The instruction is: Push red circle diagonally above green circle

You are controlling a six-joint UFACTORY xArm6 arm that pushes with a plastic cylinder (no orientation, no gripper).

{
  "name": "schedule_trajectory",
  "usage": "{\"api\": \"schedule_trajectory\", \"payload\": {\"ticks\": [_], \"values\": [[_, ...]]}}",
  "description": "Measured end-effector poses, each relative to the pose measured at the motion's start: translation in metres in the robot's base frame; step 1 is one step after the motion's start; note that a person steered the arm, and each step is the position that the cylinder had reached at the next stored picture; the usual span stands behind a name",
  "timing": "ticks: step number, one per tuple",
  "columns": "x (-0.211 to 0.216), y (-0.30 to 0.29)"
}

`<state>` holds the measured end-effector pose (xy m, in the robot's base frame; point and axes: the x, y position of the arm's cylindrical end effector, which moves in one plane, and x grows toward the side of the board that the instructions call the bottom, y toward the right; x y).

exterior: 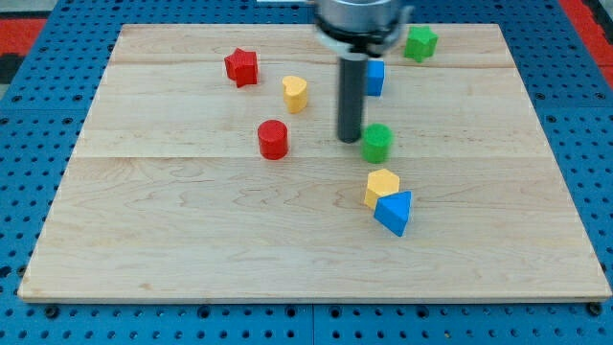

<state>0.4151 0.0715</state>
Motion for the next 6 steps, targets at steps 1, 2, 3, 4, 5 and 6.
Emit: {"api": "schedule_trajectory", "payload": {"ticks": [1, 2, 3, 4, 5, 6], "values": [[0.011, 0.049], [0.016, 0.086], [0.0, 0.057], [-0.016, -0.01], [-0.039, -0.044], [-0.054, -0.118]]}}
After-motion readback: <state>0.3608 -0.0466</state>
